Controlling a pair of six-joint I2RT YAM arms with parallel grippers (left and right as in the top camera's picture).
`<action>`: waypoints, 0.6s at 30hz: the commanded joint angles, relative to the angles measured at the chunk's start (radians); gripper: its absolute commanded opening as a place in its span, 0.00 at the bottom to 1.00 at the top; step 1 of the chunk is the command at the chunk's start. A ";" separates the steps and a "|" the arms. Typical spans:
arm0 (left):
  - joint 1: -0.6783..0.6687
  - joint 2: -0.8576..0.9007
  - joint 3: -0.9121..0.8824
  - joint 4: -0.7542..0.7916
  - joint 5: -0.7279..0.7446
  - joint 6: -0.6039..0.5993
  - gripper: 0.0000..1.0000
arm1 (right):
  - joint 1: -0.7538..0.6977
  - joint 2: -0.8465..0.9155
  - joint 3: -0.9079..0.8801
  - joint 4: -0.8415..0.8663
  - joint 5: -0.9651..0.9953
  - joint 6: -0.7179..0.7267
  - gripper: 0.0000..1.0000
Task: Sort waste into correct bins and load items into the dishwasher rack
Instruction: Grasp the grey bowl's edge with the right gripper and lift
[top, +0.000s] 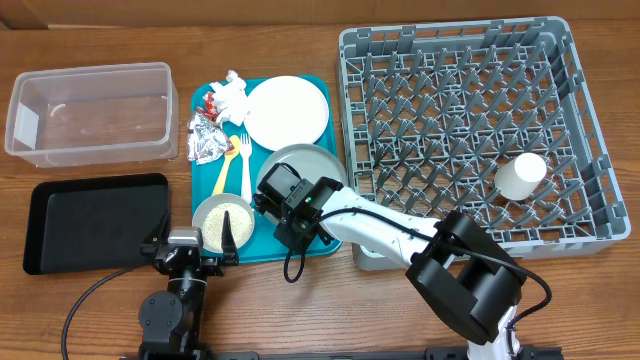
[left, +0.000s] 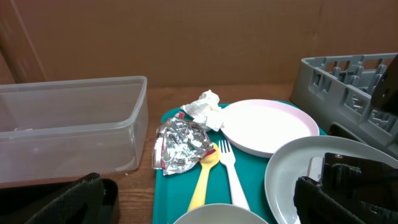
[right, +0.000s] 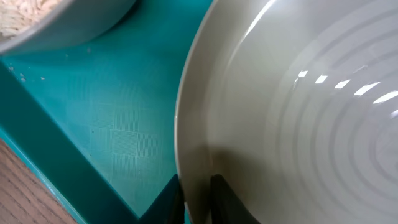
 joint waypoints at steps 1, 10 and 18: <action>0.003 -0.008 -0.003 0.002 0.005 0.009 1.00 | -0.014 0.002 -0.006 -0.016 0.059 0.008 0.13; 0.003 -0.008 -0.003 0.002 0.005 0.009 1.00 | -0.014 -0.067 -0.006 -0.024 0.058 0.008 0.05; 0.003 -0.008 -0.003 0.002 0.005 0.009 1.00 | -0.014 -0.132 -0.006 -0.027 0.058 0.004 0.04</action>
